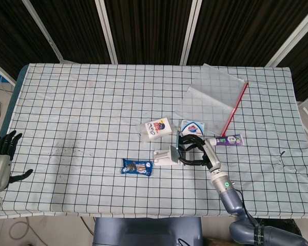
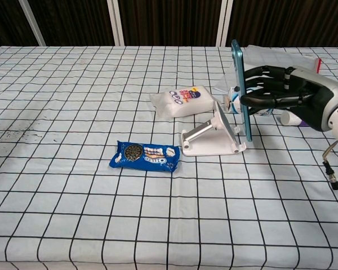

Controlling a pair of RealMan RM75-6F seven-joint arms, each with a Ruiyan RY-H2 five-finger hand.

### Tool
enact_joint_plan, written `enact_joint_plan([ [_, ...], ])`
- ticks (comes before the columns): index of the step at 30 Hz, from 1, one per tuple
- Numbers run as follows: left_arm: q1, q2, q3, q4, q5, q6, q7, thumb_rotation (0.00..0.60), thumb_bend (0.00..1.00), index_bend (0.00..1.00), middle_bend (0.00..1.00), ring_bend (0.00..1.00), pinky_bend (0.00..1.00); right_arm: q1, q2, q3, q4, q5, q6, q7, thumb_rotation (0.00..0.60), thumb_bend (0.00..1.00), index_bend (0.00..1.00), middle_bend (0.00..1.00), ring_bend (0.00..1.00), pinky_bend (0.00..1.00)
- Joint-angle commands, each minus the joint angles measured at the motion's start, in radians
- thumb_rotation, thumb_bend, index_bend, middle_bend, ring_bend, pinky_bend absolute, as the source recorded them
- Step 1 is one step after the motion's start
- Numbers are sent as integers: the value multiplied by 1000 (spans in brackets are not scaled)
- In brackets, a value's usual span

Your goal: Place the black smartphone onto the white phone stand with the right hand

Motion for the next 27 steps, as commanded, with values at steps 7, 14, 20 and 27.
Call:
enact_joint_plan([
  [7, -4, 2, -2, -2, -9, -12, -8, 600, 0, 0, 0, 0, 0, 19, -42, 9, 48, 8, -9, 33, 600, 602, 500, 484, 403, 410],
  [14, -5, 6, 0, -7, -11, -15, -11, 600, 0, 0, 0, 0, 0, 25, -65, 10, 70, 15, -11, 44, 600, 602, 500, 484, 401, 410],
  [20, -6, 8, 0, -8, -12, -17, -15, 600, 0, 0, 0, 0, 0, 30, -76, 13, 82, 20, -15, 44, 600, 601, 500, 484, 401, 410],
  [27, -7, 10, -1, -10, -16, -19, -20, 600, 0, 0, 0, 0, 0, 33, -85, 13, 93, 28, -22, 41, 600, 601, 500, 484, 401, 410],
])
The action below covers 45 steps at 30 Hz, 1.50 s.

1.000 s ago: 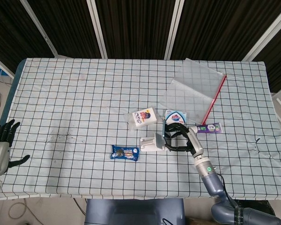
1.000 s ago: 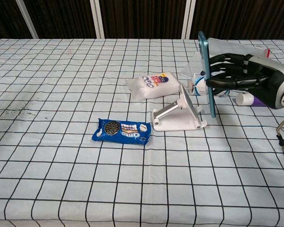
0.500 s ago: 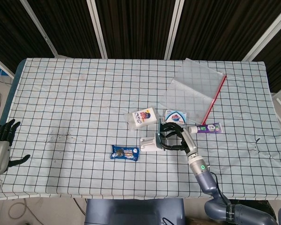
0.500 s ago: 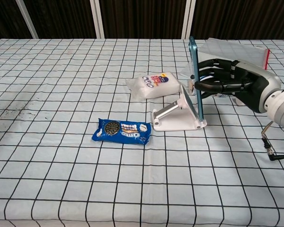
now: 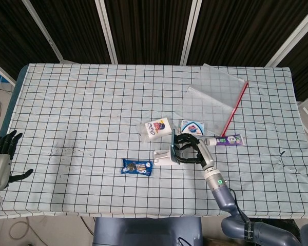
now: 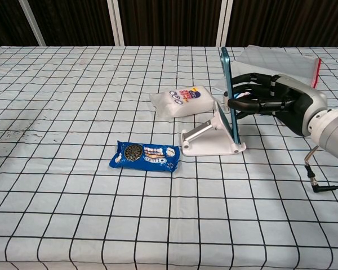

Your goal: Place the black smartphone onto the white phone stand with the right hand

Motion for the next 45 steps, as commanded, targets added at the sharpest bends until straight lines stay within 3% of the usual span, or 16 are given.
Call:
enact_joint_plan([
  [1, 0, 1, 0, -1, -1, 0, -2, 600, 0, 0, 0, 0, 0, 0, -3, -1, 3, 1, 0, -1, 600, 602, 500, 484, 401, 410],
  [18, -1, 5, 1, -2, -3, -3, -9, 600, 0, 0, 0, 0, 0, 0, -23, -2, 25, 5, 4, -8, 600, 590, 500, 473, 381, 377],
  [26, 0, 6, 0, -2, -4, -2, -11, 600, 0, 0, 0, 0, 0, -5, -27, -9, 29, 6, 8, -31, 600, 376, 481, 427, 327, 331],
  [40, 0, 9, 2, -5, -2, 0, -13, 600, 0, 0, 0, 0, 0, -11, -19, -20, 12, 5, 9, -67, 600, 203, 397, 364, 264, 277],
  [45, 1, 10, 2, -5, -1, 1, -15, 600, 0, 0, 0, 0, 0, -13, -15, -20, 3, 8, 11, -82, 600, 89, 319, 301, 211, 235],
])
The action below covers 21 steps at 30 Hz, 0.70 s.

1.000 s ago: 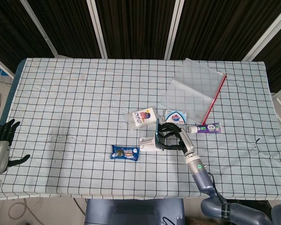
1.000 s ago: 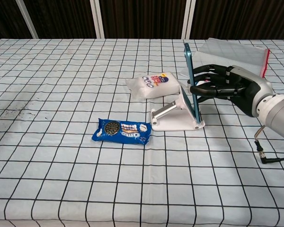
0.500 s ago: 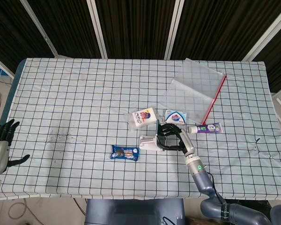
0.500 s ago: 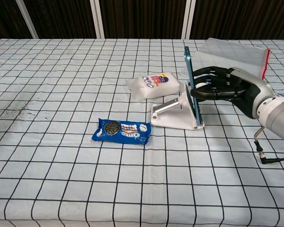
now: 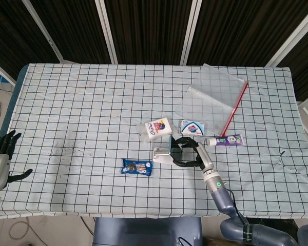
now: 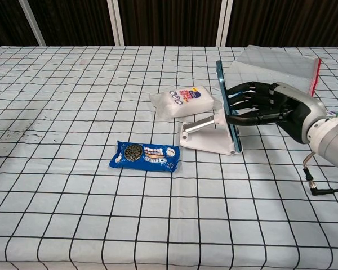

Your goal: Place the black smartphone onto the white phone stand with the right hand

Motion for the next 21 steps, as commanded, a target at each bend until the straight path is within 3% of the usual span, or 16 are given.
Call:
enact_joint_plan([
  [1, 0, 0, 0, 0, 0, 0, -1, 600, 0, 0, 0, 0, 0, -1, 3, -1, -5, 2, -1, -11, 600, 67, 301, 285, 203, 227],
  [3, 0, 1, 0, 0, 0, -1, -1, 600, 0, 0, 0, 0, 0, 0, 7, -4, -9, 3, -6, -18, 600, 17, 248, 237, 178, 209],
  [11, 0, 2, 1, -1, 1, 0, -2, 600, 0, 0, 0, 0, 0, -1, 26, -12, -40, 19, -17, -84, 600, 0, 3, 14, 18, 167],
  [21, 2, 6, 5, -2, 9, 3, -6, 600, 0, 0, 0, 0, 0, -34, 132, -58, -126, 13, 1, -230, 600, 0, 0, 0, 0, 156],
])
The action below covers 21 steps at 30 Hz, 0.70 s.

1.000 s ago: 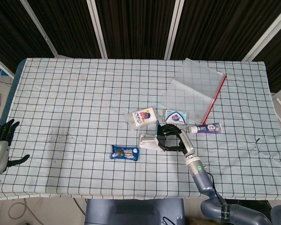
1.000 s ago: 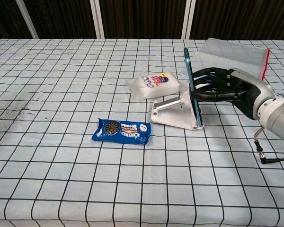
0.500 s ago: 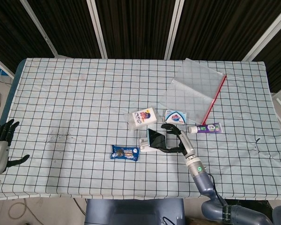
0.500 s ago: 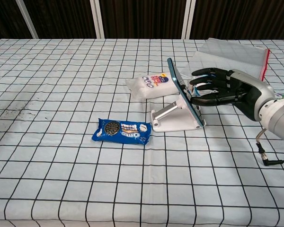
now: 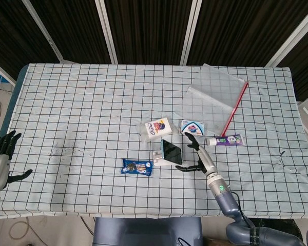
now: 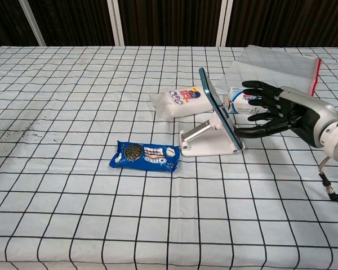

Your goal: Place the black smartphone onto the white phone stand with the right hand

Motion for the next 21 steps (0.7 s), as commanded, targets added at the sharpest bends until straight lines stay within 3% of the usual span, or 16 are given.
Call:
enact_joint_plan([
  [1, 1, 1, 1, 1, 4, 2, 0, 600, 0, 0, 0, 0, 0, -21, 65, -23, -46, -2, 12, -67, 600, 0, 0, 0, 0, 156],
  [8, 6, 0, 5, 6, 12, 14, 8, 600, 0, 0, 0, 0, 0, -71, 261, -61, -149, -15, 63, -232, 600, 0, 0, 0, 0, 156],
  [13, 11, -6, 10, 13, 15, 24, 37, 600, 0, 0, 0, 0, 0, -139, 418, -94, -212, -36, 165, -393, 600, 0, 0, 0, 0, 157],
  [21, 17, -16, 7, 14, -6, 30, 80, 600, 0, 0, 0, 0, 0, -248, 533, -135, -177, -84, 356, -588, 600, 0, 0, 0, 0, 157],
])
